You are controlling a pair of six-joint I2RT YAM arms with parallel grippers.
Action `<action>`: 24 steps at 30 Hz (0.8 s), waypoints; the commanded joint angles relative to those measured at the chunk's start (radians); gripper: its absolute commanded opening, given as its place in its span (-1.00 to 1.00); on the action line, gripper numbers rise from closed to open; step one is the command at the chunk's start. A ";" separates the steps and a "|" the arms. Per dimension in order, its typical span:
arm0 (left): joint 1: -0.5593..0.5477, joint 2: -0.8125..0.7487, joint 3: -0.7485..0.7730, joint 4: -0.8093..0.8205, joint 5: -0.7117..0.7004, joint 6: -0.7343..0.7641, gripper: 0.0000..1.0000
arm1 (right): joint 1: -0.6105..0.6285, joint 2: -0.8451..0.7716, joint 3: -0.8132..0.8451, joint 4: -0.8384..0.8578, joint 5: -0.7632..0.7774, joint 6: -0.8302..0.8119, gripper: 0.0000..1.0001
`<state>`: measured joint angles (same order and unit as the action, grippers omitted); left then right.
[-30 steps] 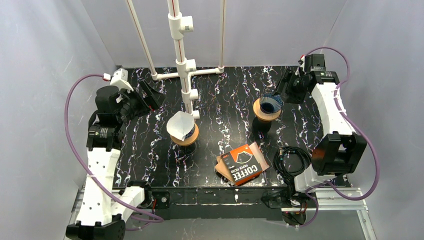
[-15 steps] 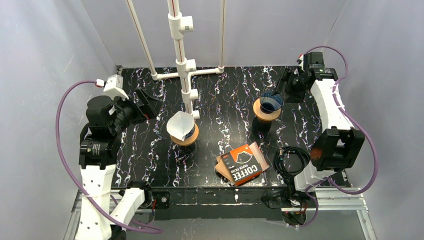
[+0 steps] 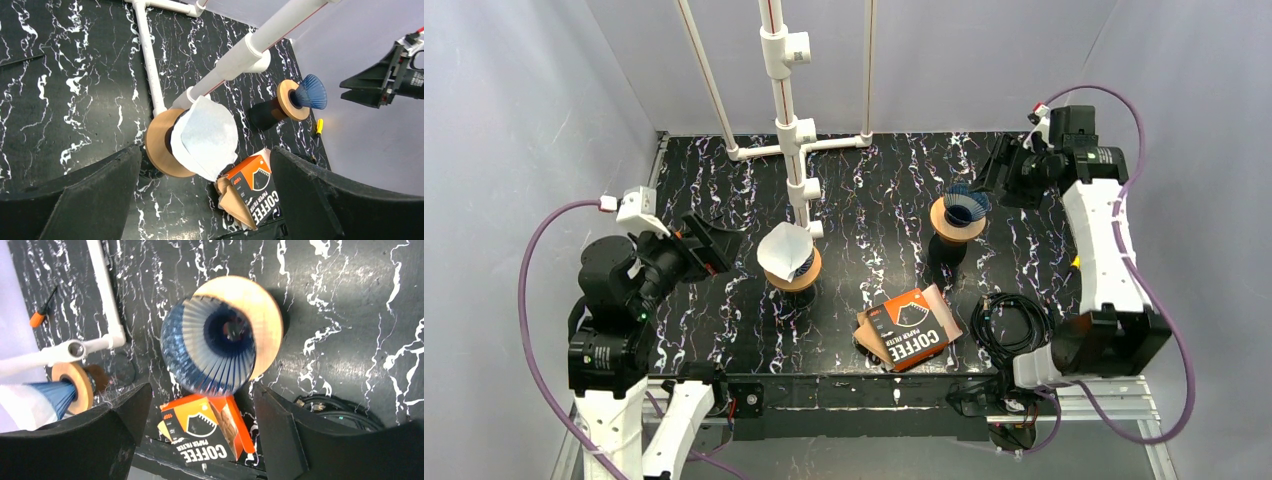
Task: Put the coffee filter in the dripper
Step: Place the coffee dripper on the coffee server, then adjust the coffee filter holder at the center of the board.
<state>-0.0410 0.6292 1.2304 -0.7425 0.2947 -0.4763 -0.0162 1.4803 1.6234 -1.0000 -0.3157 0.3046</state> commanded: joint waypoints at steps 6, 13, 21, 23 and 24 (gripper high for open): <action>0.004 -0.049 0.003 -0.192 0.079 0.015 0.99 | 0.065 -0.274 -0.187 -0.158 -0.073 -0.010 0.72; 0.005 0.003 0.102 -0.410 0.191 0.108 0.99 | 0.118 -0.422 -0.318 -0.243 -0.106 0.043 0.72; 0.005 0.095 0.142 -0.499 0.355 0.186 0.99 | 0.125 -0.500 -0.453 -0.313 -0.142 0.004 0.72; 0.005 0.110 0.155 -0.500 0.371 0.188 0.99 | 0.126 -0.509 -0.490 -0.309 -0.149 -0.015 0.72; 0.006 0.117 0.159 -0.494 0.380 0.181 0.99 | 0.127 -0.514 -0.507 -0.305 -0.149 -0.020 0.71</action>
<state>-0.0410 0.7219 1.3415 -1.1942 0.5838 -0.3359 0.1059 0.9886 1.1660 -1.2869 -0.4305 0.3214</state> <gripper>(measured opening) 0.993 0.860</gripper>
